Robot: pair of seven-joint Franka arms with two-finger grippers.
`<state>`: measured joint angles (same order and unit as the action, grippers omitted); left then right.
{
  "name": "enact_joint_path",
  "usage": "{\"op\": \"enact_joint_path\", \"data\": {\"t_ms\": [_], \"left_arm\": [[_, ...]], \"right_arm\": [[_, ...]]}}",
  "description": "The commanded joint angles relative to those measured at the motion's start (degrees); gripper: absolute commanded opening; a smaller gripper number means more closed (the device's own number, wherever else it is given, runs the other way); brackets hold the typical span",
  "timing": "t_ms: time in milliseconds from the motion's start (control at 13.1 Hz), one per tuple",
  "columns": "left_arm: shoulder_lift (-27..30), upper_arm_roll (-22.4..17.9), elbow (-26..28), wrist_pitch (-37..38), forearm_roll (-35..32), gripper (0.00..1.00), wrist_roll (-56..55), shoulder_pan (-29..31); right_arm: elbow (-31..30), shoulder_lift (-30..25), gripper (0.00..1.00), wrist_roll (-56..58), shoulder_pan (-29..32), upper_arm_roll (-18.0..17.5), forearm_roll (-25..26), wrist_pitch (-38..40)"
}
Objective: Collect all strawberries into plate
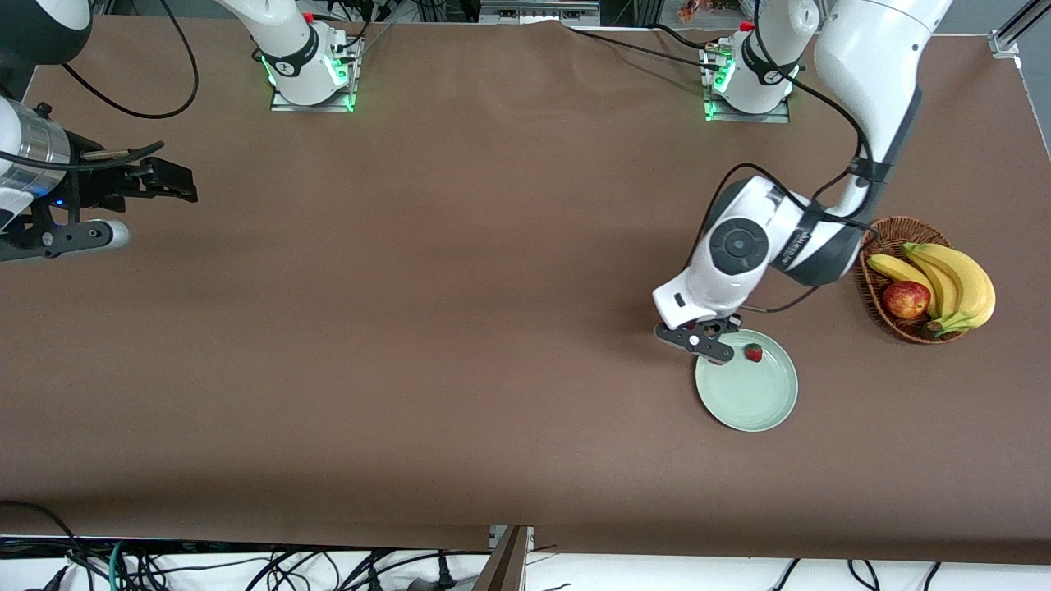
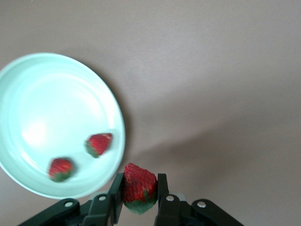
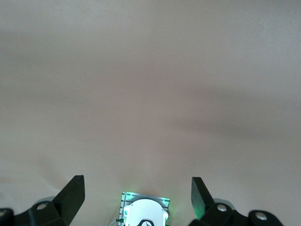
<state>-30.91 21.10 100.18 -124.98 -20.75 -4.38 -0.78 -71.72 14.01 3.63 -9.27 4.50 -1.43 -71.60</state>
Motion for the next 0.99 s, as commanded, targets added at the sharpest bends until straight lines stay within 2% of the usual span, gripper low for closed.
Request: {"op": "enact_joint_path", "data": {"t_ms": [0,228,380,533,761,913], "left_arm": [[-1.86,0.7,-2.96,0.7,-0.7,0.0,14.43,3.49],[-6.69,0.7,-8.06,-0.52,0.26,0.0,30.61,6.14],[-9.41,0.7,-8.51,-6.12,1.23,0.0,39.49,8.33],[-11.27,0.61,-8.51,-9.22,3.94,0.0,46.79,9.91],[-11.63,0.61,-8.6,-9.23,4.66,0.0,48.76,10.54],[-11.71,0.61,-8.6,-9.23,4.75,0.06,48.76,10.54]], "right_arm": [[-2.02,-5.39,1.0,0.86,3.12,-2.56,1.17,0.23],[-2.98,-8.47,1.0,0.94,6.27,-4.4,0.9,0.49],[-7.1,-11.18,1.0,0.86,8.39,-6.77,1.51,0.06],[-8.0,-11.9,1.0,0.86,9.01,-8.71,3.01,-0.21],[-7.82,-10.68,1.0,0.86,8.66,-8.72,3.1,-0.03],[-7.65,-10.5,1.0,0.77,8.22,-8.81,3.19,-0.03]]}}
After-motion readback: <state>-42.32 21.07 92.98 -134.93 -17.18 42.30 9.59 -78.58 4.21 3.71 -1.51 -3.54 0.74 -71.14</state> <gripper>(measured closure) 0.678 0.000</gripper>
